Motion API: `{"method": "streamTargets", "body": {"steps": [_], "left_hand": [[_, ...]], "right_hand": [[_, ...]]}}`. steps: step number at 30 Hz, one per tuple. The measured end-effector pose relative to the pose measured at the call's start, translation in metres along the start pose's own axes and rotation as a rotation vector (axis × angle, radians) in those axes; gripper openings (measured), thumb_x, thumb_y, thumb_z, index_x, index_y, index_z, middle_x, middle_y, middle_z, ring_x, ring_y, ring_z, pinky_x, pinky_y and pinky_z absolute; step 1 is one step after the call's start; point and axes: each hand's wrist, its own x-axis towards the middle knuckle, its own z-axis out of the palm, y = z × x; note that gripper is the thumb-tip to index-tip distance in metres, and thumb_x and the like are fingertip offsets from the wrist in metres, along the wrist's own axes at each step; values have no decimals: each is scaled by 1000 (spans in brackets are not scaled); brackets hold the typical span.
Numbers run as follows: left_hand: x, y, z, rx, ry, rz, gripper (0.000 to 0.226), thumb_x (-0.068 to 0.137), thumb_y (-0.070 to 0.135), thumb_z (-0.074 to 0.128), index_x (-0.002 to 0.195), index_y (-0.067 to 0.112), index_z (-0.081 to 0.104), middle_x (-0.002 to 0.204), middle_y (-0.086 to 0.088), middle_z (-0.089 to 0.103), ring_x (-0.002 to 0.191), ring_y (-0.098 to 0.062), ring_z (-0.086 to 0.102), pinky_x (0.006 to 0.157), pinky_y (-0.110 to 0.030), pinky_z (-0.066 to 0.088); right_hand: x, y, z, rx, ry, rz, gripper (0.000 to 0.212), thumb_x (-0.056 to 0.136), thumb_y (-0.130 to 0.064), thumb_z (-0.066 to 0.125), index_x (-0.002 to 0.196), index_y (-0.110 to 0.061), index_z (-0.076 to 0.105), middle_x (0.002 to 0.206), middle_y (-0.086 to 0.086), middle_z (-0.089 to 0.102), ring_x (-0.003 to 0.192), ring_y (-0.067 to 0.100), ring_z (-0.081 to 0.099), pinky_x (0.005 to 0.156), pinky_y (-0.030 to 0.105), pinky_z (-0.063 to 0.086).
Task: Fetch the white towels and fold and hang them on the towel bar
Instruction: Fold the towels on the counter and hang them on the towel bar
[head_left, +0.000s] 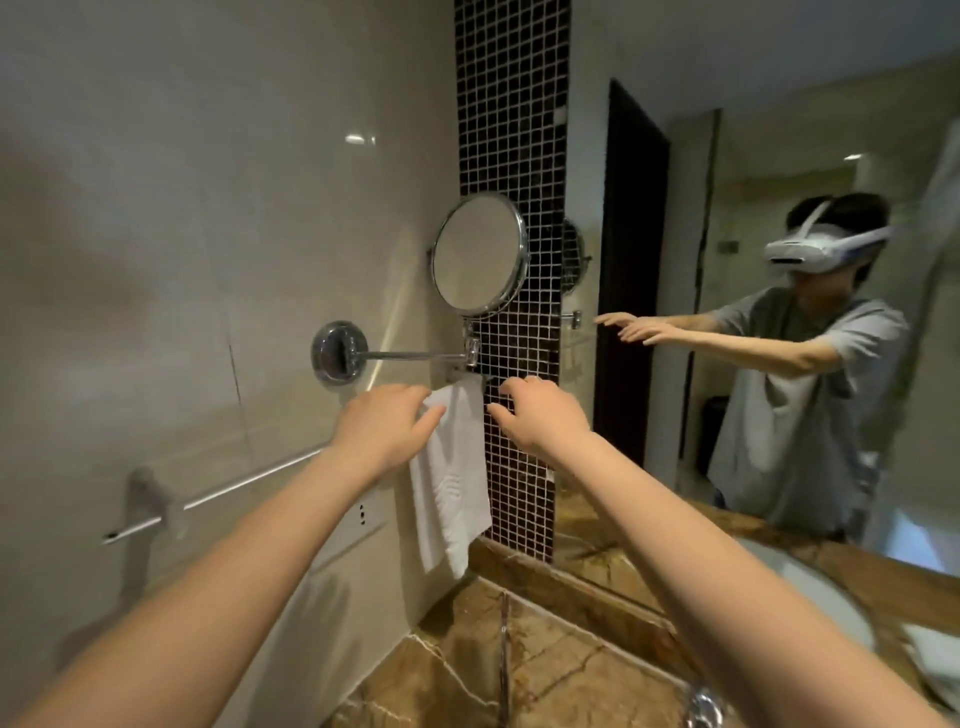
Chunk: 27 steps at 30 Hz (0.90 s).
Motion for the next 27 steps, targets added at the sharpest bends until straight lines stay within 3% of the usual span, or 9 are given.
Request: {"method": "streamTargets", "body": {"steps": [5,14,18,23,27], "left_hand": [[-17,10,-15,-83,69,77,50,95,51,31,127,23,56,123,0,63,112,-21,57,91,-40,48],[-35,62,-33,-189,127,230,47,97,49,31,127,23,56,125,-1,62,116,-23,56,91,-40,45],[-37,95,-26,-287,134,337,57,92,55,24,121,23,60,117,-1,66,110,-22,59,89,-41,49],[-47,166,-13,-381,120,466,51,96,52,29,122,21,60,117,-3,66,109,-25,60,88,-43,50],[-66,241,-8,-458,107,586,50,95,52,28,107,20,65,102,-4,69,97,-25,63,78,-42,52]], "right_hand": [[-39,-15,-19,-67,14,28,45,95,-48,41,125,-17,55,120,7,60,110,26,57,85,41,46],[-100,-11,-60,-158,60,144,44,95,-50,42,121,-18,56,117,6,61,109,26,58,89,45,48],[-135,11,-82,-251,88,201,47,96,-49,40,126,-17,55,121,7,60,112,26,56,90,44,45],[-199,59,-111,-335,58,365,42,96,-47,41,119,-16,56,116,8,60,110,29,56,86,43,43],[-261,109,-136,-404,17,524,43,96,-49,40,117,-15,56,116,9,59,110,31,56,85,43,43]]}}
